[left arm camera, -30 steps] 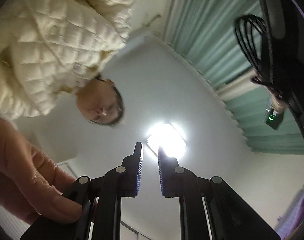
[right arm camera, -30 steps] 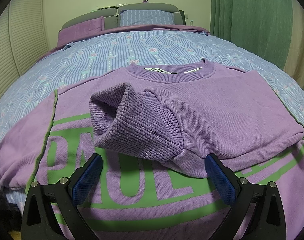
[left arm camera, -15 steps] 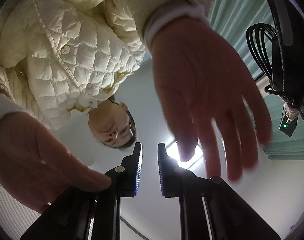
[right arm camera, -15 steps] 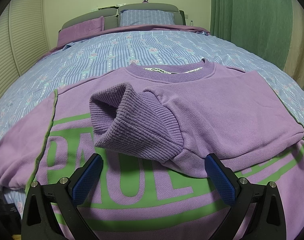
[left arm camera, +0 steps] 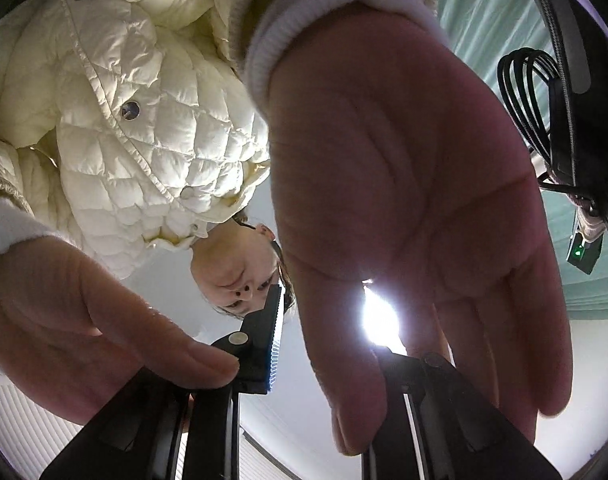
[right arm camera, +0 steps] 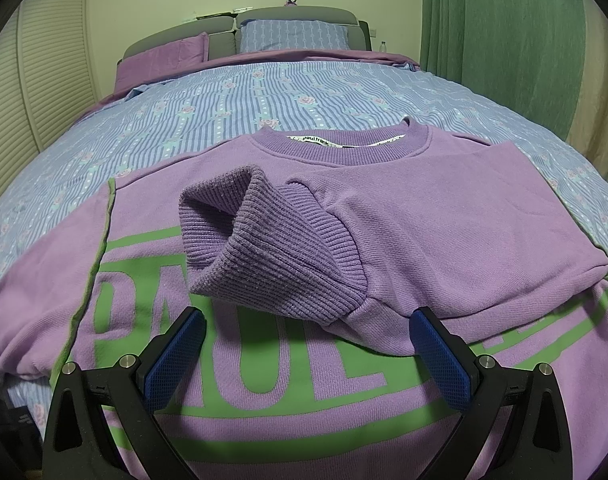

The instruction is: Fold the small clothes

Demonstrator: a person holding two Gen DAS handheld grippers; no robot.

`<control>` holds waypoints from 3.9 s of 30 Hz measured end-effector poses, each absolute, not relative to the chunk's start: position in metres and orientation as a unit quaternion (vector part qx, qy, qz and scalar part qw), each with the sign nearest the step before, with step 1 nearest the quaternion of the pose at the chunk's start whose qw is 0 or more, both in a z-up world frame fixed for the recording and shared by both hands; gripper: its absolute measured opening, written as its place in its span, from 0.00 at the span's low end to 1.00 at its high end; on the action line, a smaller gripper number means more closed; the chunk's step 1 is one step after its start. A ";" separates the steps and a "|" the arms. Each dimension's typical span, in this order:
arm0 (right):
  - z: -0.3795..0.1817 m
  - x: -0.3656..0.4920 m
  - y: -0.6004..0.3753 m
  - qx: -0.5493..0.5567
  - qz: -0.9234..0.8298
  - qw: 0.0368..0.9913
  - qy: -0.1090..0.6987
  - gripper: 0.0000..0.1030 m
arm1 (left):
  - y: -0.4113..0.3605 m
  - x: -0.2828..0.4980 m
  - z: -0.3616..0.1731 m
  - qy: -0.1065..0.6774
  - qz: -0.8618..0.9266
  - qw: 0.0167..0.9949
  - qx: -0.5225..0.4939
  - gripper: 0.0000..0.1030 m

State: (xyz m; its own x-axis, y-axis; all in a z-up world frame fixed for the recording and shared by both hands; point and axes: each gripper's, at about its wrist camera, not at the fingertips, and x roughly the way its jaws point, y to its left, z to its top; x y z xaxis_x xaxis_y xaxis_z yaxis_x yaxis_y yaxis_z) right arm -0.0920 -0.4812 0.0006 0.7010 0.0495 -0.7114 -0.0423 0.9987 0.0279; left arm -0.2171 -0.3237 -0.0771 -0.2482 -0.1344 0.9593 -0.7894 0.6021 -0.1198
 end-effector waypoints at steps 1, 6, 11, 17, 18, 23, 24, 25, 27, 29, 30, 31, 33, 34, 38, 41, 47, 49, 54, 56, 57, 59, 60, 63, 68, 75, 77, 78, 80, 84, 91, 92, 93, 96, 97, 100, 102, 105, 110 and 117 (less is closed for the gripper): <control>0.001 -0.092 -0.481 0.004 0.025 0.922 0.386 1.00 | -0.326 -0.217 -0.077 -0.726 0.314 0.522 0.318 0.15; 0.001 -0.092 -0.481 0.005 0.025 0.922 0.386 1.00 | -0.336 -0.216 -0.078 -0.729 0.317 0.517 0.316 0.38; 0.001 -0.092 -0.481 0.006 0.025 0.922 0.386 1.00 | -0.346 -0.218 -0.073 -0.725 0.310 0.526 0.319 0.69; 0.001 -0.092 -0.481 0.005 0.025 0.922 0.386 1.00 | -0.352 -0.222 -0.070 -0.726 0.309 0.523 0.322 0.94; 0.001 -0.092 -0.481 0.005 0.025 0.922 0.386 1.00 | -0.353 -0.222 -0.070 -0.726 0.309 0.523 0.321 0.97; 0.001 -0.092 -0.481 0.005 0.025 0.922 0.386 1.00 | -0.349 -0.221 -0.068 -0.726 0.313 0.522 0.320 1.00; 0.001 -0.092 -0.481 0.005 0.025 0.922 0.386 1.00 | -0.346 -0.221 -0.069 -0.725 0.314 0.523 0.320 1.00; 0.001 -0.092 -0.481 0.004 0.025 0.922 0.386 1.00 | -0.344 -0.218 -0.073 -0.724 0.312 0.524 0.323 1.00; 0.001 -0.092 -0.481 0.004 0.025 0.922 0.386 1.00 | -0.342 -0.218 -0.074 -0.722 0.309 0.525 0.327 1.00; 0.001 -0.092 -0.482 0.004 0.025 0.922 0.386 1.00 | -0.340 -0.218 -0.076 -0.721 0.305 0.526 0.332 1.00; 0.001 -0.092 -0.481 0.004 0.025 0.922 0.386 1.00 | -0.339 -0.217 -0.076 -0.720 0.301 0.527 0.337 1.00; 0.001 -0.092 -0.482 0.004 0.025 0.922 0.386 1.00 | -0.340 -0.215 -0.077 -0.718 0.298 0.529 0.340 1.00; 0.000 -0.092 -0.481 0.005 0.025 0.922 0.386 1.00 | -0.340 -0.215 -0.077 -0.716 0.295 0.530 0.345 1.00; 0.001 -0.092 -0.481 0.005 0.025 0.922 0.386 1.00 | -0.341 -0.214 -0.077 -0.716 0.293 0.530 0.347 1.00; 0.001 -0.092 -0.481 0.004 0.025 0.922 0.386 1.00 | -0.343 -0.210 -0.081 -0.717 0.292 0.529 0.349 1.00; 0.000 -0.092 -0.481 0.004 0.025 0.922 0.386 1.00 | -0.342 -0.211 -0.079 -0.718 0.294 0.528 0.346 1.00; 0.000 -0.092 -0.481 0.004 0.025 0.922 0.386 1.00 | -0.344 -0.216 -0.068 -0.717 0.294 0.530 0.344 1.00; 0.001 -0.092 -0.481 0.004 0.025 0.922 0.386 1.00 | -0.346 -0.217 -0.066 -0.716 0.292 0.531 0.346 1.00; 0.001 -0.092 -0.481 0.004 0.024 0.922 0.386 1.00 | -0.353 -0.220 -0.062 -0.708 0.265 0.540 0.370 1.00; 0.000 -0.092 -0.481 0.004 0.025 0.922 0.386 1.00 | -0.356 -0.221 -0.061 -0.706 0.256 0.541 0.379 1.00; 0.000 -0.092 -0.481 0.004 0.024 0.922 0.386 1.00 | -0.358 -0.222 -0.060 -0.702 0.249 0.544 0.386 1.00; 0.000 -0.092 -0.481 0.004 0.025 0.922 0.386 1.00 | -0.362 -0.223 -0.058 -0.695 0.233 0.551 0.399 1.00; 0.000 -0.092 -0.481 0.004 0.025 0.922 0.386 1.00 | -0.365 -0.225 -0.057 -0.691 0.225 0.555 0.406 1.00; 0.001 -0.092 -0.481 0.004 0.025 0.922 0.386 1.00 | -0.372 -0.227 -0.053 -0.675 0.199 0.569 0.425 1.00; 0.000 -0.092 -0.481 0.004 0.025 0.922 0.386 1.00 | -0.380 -0.231 -0.047 -0.665 0.168 0.575 0.447 1.00; 0.000 -0.092 -0.481 0.006 0.026 0.922 0.386 1.00 | -0.395 -0.247 -0.023 -0.652 0.156 0.502 0.547 1.00; 0.000 -0.092 -0.481 0.005 0.025 0.922 0.386 1.00 | -0.401 -0.256 -0.008 -0.618 0.136 0.488 0.601 1.00; 0.000 -0.092 -0.481 0.005 0.025 0.922 0.386 1.00 | -0.403 -0.259 -0.001 -0.601 0.122 0.480 0.627 1.00; 0.000 -0.092 -0.481 0.005 0.025 0.922 0.386 1.00 | -0.407 -0.268 0.012 -0.580 0.101 0.451 0.671 1.00; 0.000 -0.092 -0.481 0.005 0.025 0.922 0.386 1.00 | -0.417 -0.292 0.036 -0.530 0.056 0.409 0.740 1.00; 0.000 -0.092 -0.481 0.005 0.025 0.922 0.386 1.00 | -0.438 -0.325 0.056 -0.484 0.027 0.376 0.789 1.00; 0.000 -0.092 -0.481 0.005 0.025 0.922 0.386 1.00 | -0.442 -0.331 0.058 -0.482 0.024 0.378 0.790 1.00; 0.000 -0.092 -0.481 0.005 0.025 0.922 0.386 1.00 | -0.446 -0.336 0.059 -0.478 0.021 0.382 0.791 1.00; 0.000 -0.092 -0.481 0.005 0.025 0.922 0.386 1.00 | -0.452 -0.357 0.064 -0.468 0.028 0.381 0.797 1.00; 0.000 -0.092 -0.481 0.005 0.025 0.922 0.386 1.00 | -0.453 -0.360 0.065 -0.466 0.030 0.374 0.801 1.00; 0.000 -0.092 -0.481 0.005 0.025 0.922 0.386 1.00 | -0.466 -0.366 0.064 -0.441 0.044 0.345 0.827 1.00; 0.001 -0.092 -0.481 0.005 0.025 0.922 0.386 1.00 | -0.473 -0.369 0.066 -0.432 0.051 0.320 0.842 1.00; 0.001 -0.092 -0.481 0.005 0.025 0.922 0.386 1.00 | -0.479 -0.371 0.071 -0.425 0.057 0.299 0.853 1.00; 0.001 -0.093 -0.481 0.005 0.025 0.922 0.386 1.00 | -0.478 -0.366 0.076 -0.427 0.063 0.276 0.859 1.00; 0.001 -0.093 -0.481 0.005 0.025 0.922 0.386 1.00 | -0.482 -0.364 0.075 -0.420 0.064 0.238 0.874 1.00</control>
State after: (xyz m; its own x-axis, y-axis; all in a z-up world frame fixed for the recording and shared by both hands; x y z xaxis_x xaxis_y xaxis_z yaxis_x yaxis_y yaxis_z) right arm -0.0925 -0.4807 0.0007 0.7012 0.0507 -0.7112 -0.0428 0.9987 0.0291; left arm -0.3638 -0.4816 0.0753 0.6392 -0.7030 0.3119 -0.7641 -0.5346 0.3611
